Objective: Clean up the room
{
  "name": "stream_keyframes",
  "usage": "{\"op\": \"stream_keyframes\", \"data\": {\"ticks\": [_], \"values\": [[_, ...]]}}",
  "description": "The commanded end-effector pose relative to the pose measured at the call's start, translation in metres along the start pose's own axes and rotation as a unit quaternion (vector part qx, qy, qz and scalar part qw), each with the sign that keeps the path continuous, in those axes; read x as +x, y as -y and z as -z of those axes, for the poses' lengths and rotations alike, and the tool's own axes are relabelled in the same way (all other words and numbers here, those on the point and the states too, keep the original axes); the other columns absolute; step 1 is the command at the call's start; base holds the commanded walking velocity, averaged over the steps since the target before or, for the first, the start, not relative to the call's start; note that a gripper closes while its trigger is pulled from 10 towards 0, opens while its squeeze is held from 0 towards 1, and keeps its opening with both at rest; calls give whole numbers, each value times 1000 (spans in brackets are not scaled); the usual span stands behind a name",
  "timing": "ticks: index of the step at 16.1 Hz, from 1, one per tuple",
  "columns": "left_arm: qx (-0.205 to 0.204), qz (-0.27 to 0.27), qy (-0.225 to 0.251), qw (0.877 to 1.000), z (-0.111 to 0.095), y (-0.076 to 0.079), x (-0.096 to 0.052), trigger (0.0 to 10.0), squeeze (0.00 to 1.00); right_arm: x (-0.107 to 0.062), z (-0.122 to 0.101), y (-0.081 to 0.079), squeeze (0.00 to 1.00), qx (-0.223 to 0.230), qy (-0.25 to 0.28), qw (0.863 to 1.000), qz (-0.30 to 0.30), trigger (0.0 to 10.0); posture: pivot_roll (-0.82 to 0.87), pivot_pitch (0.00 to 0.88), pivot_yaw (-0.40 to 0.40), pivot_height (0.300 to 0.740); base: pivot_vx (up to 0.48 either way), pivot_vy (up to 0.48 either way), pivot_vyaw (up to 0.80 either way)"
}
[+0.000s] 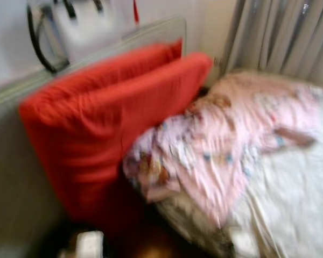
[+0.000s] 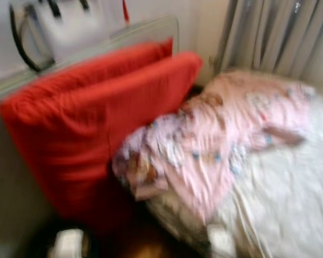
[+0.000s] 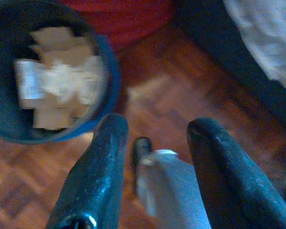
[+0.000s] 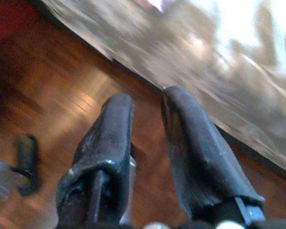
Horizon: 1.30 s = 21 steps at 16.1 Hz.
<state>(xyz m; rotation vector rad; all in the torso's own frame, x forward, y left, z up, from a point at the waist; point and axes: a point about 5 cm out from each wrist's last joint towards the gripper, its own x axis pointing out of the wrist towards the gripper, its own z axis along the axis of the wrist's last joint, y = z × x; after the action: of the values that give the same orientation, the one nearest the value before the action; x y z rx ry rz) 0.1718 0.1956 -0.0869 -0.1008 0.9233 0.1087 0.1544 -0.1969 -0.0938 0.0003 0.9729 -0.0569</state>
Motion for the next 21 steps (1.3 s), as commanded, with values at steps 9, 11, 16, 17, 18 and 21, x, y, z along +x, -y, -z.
{"op": "stream_keyframes", "data": {"ticks": [9,11,16,17,18,21], "values": [[9,-17,-3,1000,1,-15,-2,10000,0,3,-13,-12,0,-1,21,1000,-20,10000,-6,12,-24,740,298,0,297],[11,-13,8,1000,-1,-14,-2,10000,0,4,-16,-13,0,7,29,999,-26,10000,-8,16,-24,740,0,0,0],[7,1,73,997,-10,-13,-4,10000,0,6,-49,-14,0,35,106,993,-33,10000,2,33,-28,740,0,0,0],[4,2,88,996,-12,-13,-5,10000,0,6,-55,-11,0,46,121,991,-30,10000,6,35,-29,740,0,0,0],[27,17,179,983,-52,4,-2,10000,0,5,-63,-8,0,57,143,988,-27,10000,10,38,-29,740,0,0,0],[65,35,325,943,-116,25,-14,10000,0,3,-80,-6,0,86,198,976,-28,10000,9,28,-14,740,0,0,0]]}}
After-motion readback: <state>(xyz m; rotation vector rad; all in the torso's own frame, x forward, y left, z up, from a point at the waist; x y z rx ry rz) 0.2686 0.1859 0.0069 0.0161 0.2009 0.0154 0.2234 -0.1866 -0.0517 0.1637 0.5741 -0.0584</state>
